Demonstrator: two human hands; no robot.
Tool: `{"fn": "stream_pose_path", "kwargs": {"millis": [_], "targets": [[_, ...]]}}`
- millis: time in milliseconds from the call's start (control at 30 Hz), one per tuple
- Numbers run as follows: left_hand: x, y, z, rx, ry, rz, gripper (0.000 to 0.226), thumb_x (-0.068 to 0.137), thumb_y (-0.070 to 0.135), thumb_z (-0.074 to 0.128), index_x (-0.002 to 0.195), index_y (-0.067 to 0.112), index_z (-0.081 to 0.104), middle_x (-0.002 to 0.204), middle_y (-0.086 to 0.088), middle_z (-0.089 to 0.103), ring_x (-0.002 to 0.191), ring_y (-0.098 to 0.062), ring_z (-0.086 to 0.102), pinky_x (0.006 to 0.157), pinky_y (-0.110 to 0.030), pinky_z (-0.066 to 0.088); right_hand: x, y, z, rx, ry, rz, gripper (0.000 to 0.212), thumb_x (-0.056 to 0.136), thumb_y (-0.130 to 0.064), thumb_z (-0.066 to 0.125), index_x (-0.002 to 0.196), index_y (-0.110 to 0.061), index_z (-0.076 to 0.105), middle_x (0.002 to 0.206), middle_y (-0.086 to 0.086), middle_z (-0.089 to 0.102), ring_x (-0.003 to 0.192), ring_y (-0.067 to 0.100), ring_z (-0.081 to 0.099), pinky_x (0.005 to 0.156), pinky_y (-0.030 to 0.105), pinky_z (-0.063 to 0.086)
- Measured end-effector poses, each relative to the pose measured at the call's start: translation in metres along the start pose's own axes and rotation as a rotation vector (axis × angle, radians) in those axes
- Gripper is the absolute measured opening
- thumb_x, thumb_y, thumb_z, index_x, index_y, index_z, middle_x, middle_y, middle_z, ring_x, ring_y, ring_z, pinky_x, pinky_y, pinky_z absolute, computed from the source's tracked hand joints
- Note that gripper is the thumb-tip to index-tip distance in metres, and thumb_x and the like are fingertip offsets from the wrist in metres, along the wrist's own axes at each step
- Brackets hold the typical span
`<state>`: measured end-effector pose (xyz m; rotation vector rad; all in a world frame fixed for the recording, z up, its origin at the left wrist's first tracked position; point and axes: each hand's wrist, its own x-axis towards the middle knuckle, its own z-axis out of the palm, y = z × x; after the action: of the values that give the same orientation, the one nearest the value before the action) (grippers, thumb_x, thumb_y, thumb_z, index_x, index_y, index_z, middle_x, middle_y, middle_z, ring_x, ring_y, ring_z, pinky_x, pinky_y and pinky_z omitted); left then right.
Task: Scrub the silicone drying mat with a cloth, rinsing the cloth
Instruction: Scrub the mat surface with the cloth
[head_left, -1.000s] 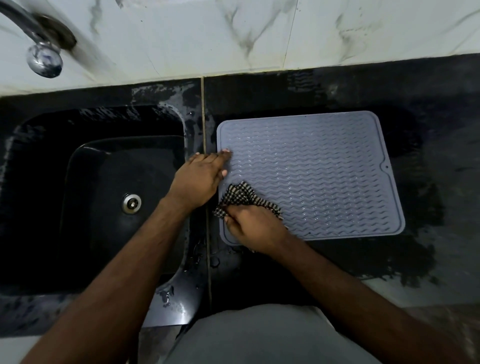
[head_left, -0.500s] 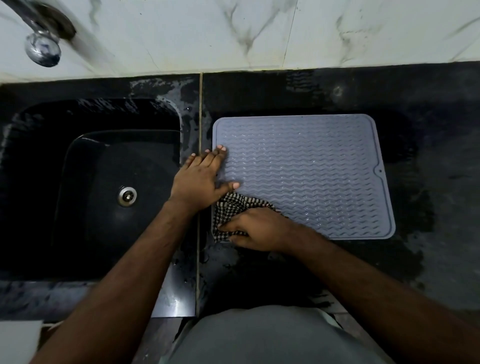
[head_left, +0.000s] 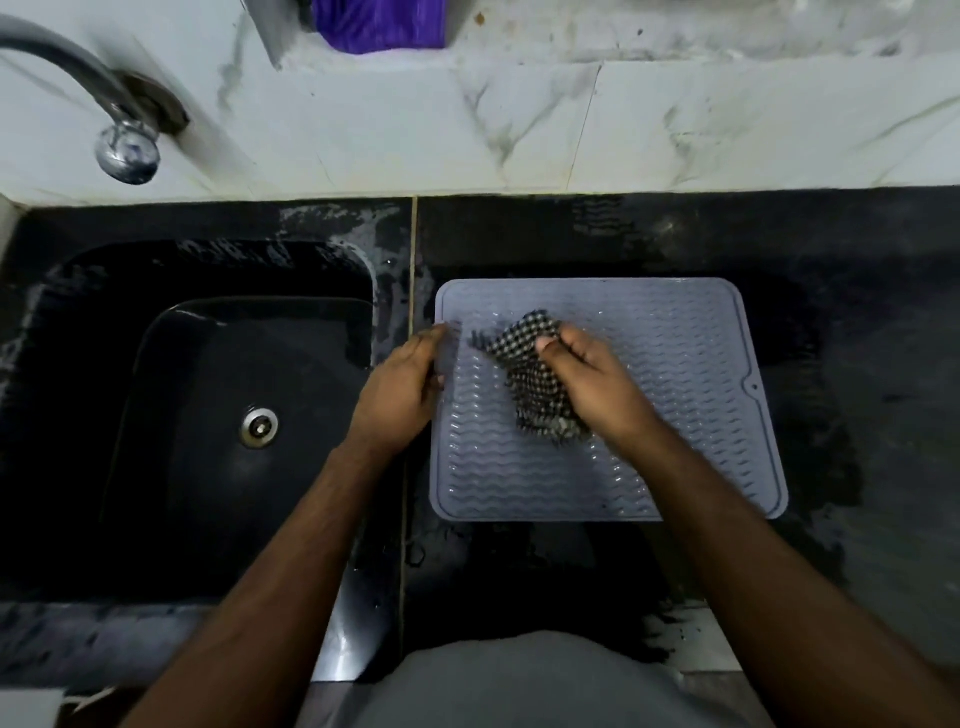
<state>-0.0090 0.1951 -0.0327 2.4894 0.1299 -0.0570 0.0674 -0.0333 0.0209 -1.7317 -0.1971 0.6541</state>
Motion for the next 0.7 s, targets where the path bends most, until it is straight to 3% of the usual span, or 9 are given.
{"fn": "stream_pose_path", "kwargs": {"millis": [67, 200, 300, 367, 433, 467, 567, 700], "targets": [[0.002, 0.001, 0.003, -0.05, 0.015, -0.055, 0.068, 0.092, 0.003, 0.06, 0.155, 0.011, 0.035, 0.157, -0.006, 0.043, 0.143, -0.023, 0.041, 0.118, -0.039, 0.035, 0.021, -0.013, 0.0, -0.087, 0.112, -0.058, 0.024, 0.105, -0.033, 0.047, 0.108, -0.018, 0.065, 0.105, 0.008, 0.072, 0.099, 0.024, 0.068, 0.091, 0.051, 0.054], [0.01, 0.0, 0.004, -0.069, 0.021, -0.114, 0.075, 0.087, 0.002, 0.068, 0.155, 0.01, 0.035, 0.154, -0.009, 0.046, 0.14, -0.028, 0.043, 0.116, -0.039, 0.036, 0.064, -0.029, 0.009, -0.599, 0.161, -0.323, 0.025, 0.103, -0.041, 0.045, 0.113, -0.022, 0.057, 0.095, 0.002, 0.067, 0.087, 0.021, 0.064, 0.075, 0.045, 0.055], [0.016, -0.004, 0.001, -0.011, -0.017, -0.136, 0.083, 0.086, 0.008, 0.073, 0.157, 0.011, 0.031, 0.15, -0.012, 0.051, 0.133, -0.033, 0.047, 0.109, -0.045, 0.04, 0.084, -0.021, 0.026, -0.923, -0.014, -0.413, 0.021, 0.098, -0.044, 0.049, 0.113, -0.031, 0.058, 0.091, 0.0, 0.054, 0.083, 0.023, 0.058, 0.069, 0.036, 0.05], [0.018, -0.006, -0.001, 0.059, -0.022, -0.153, 0.085, 0.087, 0.014, 0.074, 0.159, 0.012, 0.028, 0.15, -0.013, 0.051, 0.13, -0.035, 0.048, 0.106, -0.046, 0.042, 0.084, -0.005, 0.035, -1.077, -0.196, -0.47, 0.02, 0.096, -0.045, 0.052, 0.11, -0.035, 0.062, 0.096, -0.003, 0.055, 0.088, 0.02, 0.056, 0.069, 0.033, 0.044], [0.019, -0.007, -0.002, 0.077, 0.015, -0.137, 0.081, 0.089, 0.018, 0.07, 0.158, 0.013, 0.028, 0.154, -0.01, 0.046, 0.133, -0.035, 0.045, 0.108, -0.045, 0.041, 0.08, 0.014, 0.037, -1.21, -0.343, -0.603, 0.025, 0.096, -0.035, 0.058, 0.12, -0.035, 0.065, 0.125, -0.006, 0.063, 0.101, 0.019, 0.055, 0.076, 0.035, 0.047], [0.019, -0.007, -0.002, 0.084, 0.022, -0.108, 0.079, 0.09, 0.019, 0.068, 0.158, 0.015, 0.029, 0.157, -0.008, 0.043, 0.137, -0.033, 0.043, 0.112, -0.044, 0.037, 0.078, 0.022, 0.036, -1.243, -0.384, -0.666, 0.031, 0.097, -0.03, 0.058, 0.127, -0.033, 0.064, 0.139, -0.009, 0.058, 0.104, 0.02, 0.053, 0.08, 0.036, 0.048], [0.022, -0.007, 0.001, 0.163, -0.06, -0.036, 0.079, 0.093, 0.023, 0.064, 0.16, 0.02, 0.022, 0.162, -0.005, 0.037, 0.151, -0.026, 0.028, 0.124, -0.047, 0.019, 0.076, 0.029, 0.032, -1.262, -0.373, -0.729, 0.036, 0.098, -0.028, 0.052, 0.133, -0.035, 0.06, 0.145, -0.014, 0.052, 0.103, 0.02, 0.049, 0.08, 0.038, 0.047], [0.032, -0.009, -0.003, 0.238, -0.164, -0.059, 0.086, 0.093, 0.026, 0.063, 0.162, 0.017, 0.014, 0.164, -0.006, 0.031, 0.153, -0.022, 0.023, 0.126, -0.047, 0.006, 0.074, 0.026, 0.035, -1.373, -0.323, -0.73, 0.038, 0.093, -0.024, 0.055, 0.127, -0.039, 0.06, 0.129, -0.015, 0.054, 0.108, 0.017, 0.046, 0.082, 0.037, 0.043]]}}
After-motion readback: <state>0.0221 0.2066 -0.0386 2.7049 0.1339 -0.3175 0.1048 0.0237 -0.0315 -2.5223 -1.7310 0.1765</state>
